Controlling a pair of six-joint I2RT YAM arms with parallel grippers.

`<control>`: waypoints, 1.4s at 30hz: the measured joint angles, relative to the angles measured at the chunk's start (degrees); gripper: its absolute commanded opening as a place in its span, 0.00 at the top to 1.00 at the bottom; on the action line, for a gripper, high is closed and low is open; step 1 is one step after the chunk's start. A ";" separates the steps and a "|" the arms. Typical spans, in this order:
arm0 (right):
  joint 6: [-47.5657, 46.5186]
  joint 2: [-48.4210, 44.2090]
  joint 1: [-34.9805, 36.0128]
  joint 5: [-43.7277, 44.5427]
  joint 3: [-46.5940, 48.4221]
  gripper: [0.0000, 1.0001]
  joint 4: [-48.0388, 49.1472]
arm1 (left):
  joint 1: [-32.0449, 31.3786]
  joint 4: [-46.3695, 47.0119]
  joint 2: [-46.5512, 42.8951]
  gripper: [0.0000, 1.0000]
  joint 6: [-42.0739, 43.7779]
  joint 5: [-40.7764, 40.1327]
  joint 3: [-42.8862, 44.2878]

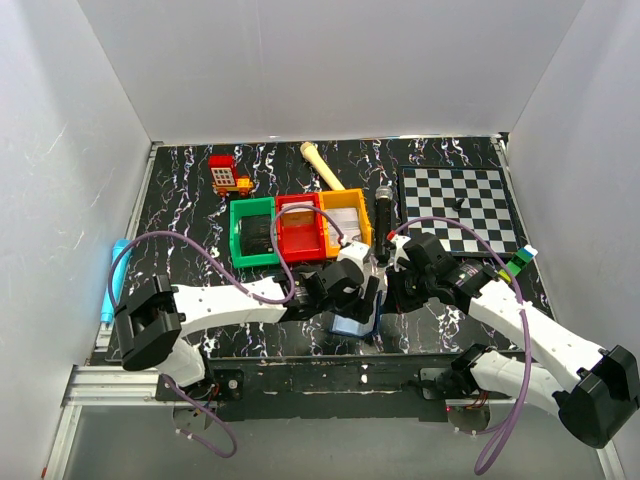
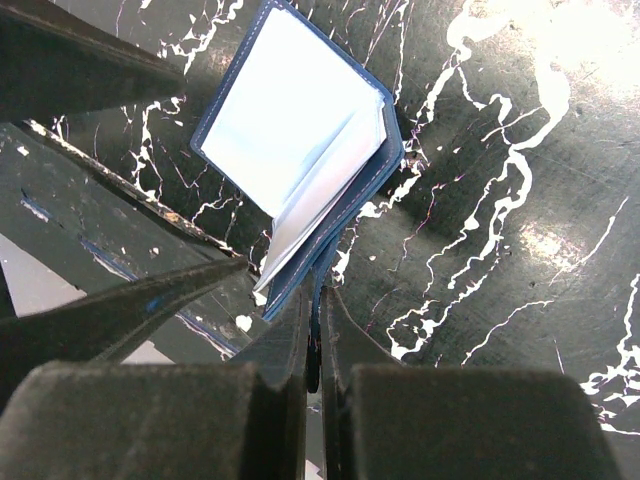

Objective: Take the credit cards out of the card holder
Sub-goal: Remove the credit card from the card holder.

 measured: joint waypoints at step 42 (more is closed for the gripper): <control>-0.11 0.04 -0.04 -0.59 0.00 0.99 0.00 | 1.62 1.57 6.29 0.25 0.00 6.19 1.77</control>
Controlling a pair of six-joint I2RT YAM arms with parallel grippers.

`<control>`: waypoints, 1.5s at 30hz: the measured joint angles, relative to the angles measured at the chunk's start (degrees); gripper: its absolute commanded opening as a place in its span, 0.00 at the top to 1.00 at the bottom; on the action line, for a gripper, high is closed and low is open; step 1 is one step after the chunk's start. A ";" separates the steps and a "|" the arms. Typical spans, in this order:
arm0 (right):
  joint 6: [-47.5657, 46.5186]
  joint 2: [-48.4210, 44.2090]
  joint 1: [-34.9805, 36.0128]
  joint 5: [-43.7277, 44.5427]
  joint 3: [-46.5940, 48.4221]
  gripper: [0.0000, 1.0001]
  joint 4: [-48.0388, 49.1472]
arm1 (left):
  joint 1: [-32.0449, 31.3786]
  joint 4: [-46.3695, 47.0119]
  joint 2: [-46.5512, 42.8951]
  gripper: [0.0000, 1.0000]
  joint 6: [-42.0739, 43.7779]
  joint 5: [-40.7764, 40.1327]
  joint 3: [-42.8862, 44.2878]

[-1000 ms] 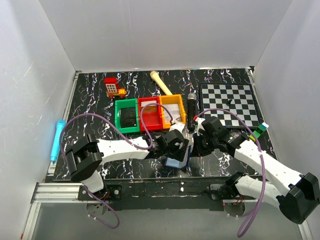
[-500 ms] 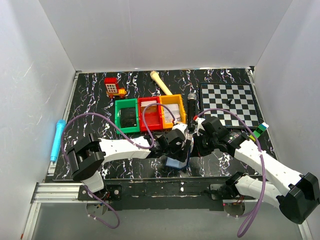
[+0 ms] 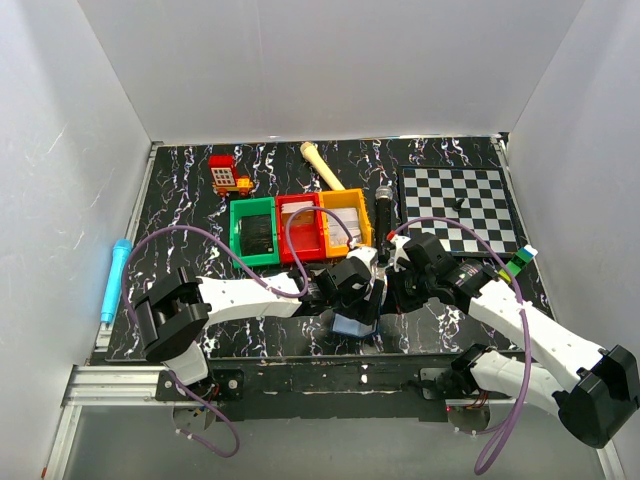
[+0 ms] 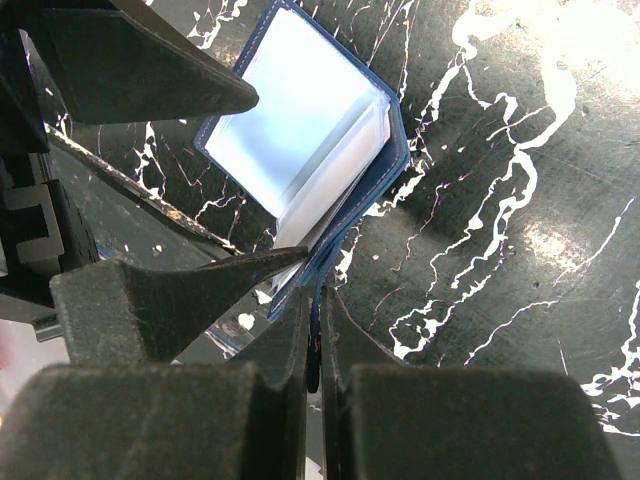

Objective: Take the credit cards out of the card holder
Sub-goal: Remove the credit card from the card holder.

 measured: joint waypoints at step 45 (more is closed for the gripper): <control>2.43 3.19 -1.49 6.36 0.00 0.50 -2.05 | 3.74 3.37 -6.95 0.33 1.81 1.53 -6.51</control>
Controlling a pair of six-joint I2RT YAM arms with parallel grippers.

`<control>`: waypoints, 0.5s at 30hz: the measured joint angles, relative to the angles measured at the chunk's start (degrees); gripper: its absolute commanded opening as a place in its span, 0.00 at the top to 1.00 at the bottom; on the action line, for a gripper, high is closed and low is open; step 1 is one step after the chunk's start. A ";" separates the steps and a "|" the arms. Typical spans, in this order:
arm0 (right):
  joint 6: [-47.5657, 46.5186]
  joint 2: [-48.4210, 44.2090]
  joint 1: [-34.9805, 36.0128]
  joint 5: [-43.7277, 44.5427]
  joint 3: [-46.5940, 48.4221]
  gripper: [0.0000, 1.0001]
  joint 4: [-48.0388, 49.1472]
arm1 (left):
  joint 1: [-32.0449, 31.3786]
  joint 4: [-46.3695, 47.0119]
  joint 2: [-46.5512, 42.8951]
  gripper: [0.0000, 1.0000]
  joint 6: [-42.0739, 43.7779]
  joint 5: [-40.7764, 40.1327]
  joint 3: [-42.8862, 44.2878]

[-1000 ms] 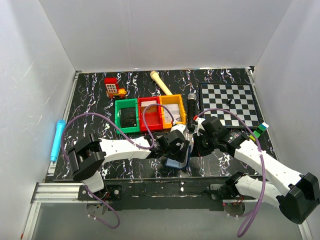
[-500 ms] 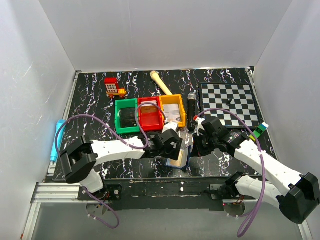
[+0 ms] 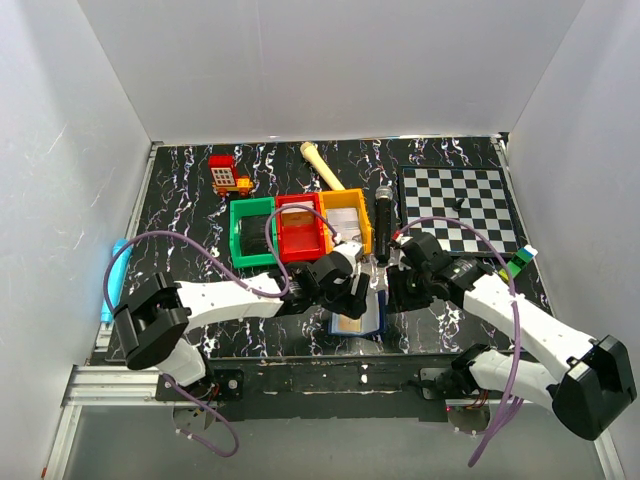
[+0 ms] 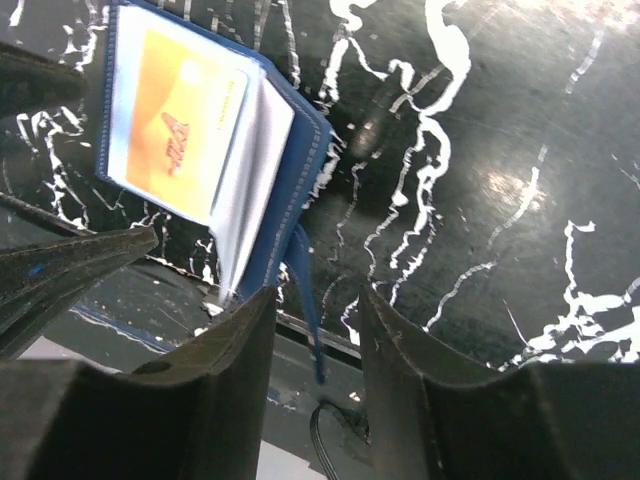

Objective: Take the credit cards out of the card holder
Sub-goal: Remove the credit card from the card holder.

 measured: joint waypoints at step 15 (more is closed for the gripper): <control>4.20 -7.15 -0.66 -10.91 2.82 0.87 5.70 | 2.58 6.05 2.23 0.45 -1.42 5.62 -2.19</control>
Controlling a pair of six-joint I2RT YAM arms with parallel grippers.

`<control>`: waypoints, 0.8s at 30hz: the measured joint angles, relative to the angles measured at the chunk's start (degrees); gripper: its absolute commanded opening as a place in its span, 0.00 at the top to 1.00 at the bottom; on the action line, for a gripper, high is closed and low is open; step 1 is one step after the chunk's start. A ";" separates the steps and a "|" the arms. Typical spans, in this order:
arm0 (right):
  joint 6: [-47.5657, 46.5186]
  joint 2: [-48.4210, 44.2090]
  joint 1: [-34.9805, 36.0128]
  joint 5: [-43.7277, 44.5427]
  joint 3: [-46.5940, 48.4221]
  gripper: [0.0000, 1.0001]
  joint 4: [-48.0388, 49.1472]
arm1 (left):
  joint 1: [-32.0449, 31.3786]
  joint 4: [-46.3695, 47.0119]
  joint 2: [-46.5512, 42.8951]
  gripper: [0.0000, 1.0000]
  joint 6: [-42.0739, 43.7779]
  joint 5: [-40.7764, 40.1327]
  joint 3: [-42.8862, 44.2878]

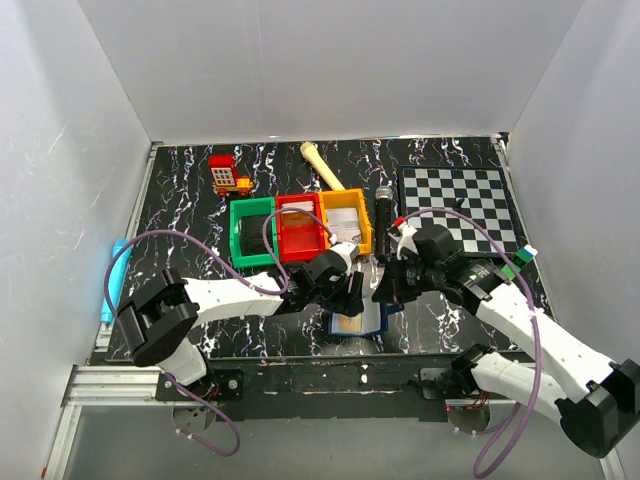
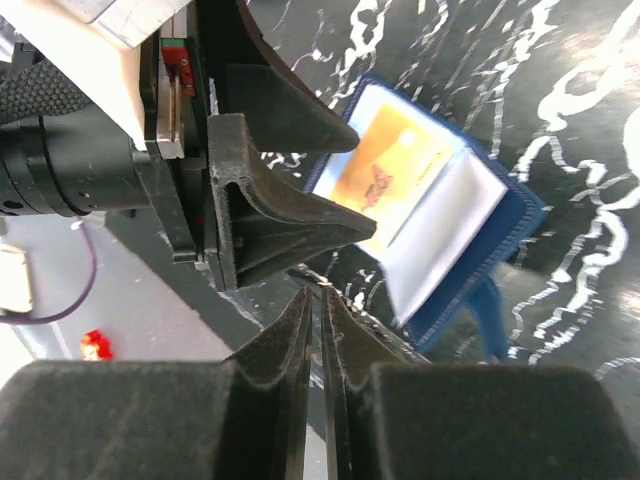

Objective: Take the credit cards out of the card holder
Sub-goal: Remove the credit card from the card holder.

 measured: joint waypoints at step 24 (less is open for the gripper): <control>8.98 14.88 1.36 -4.55 -16.46 0.91 19.26 | 0.00 1.27 -2.08 0.56 -6.23 1.81 -7.19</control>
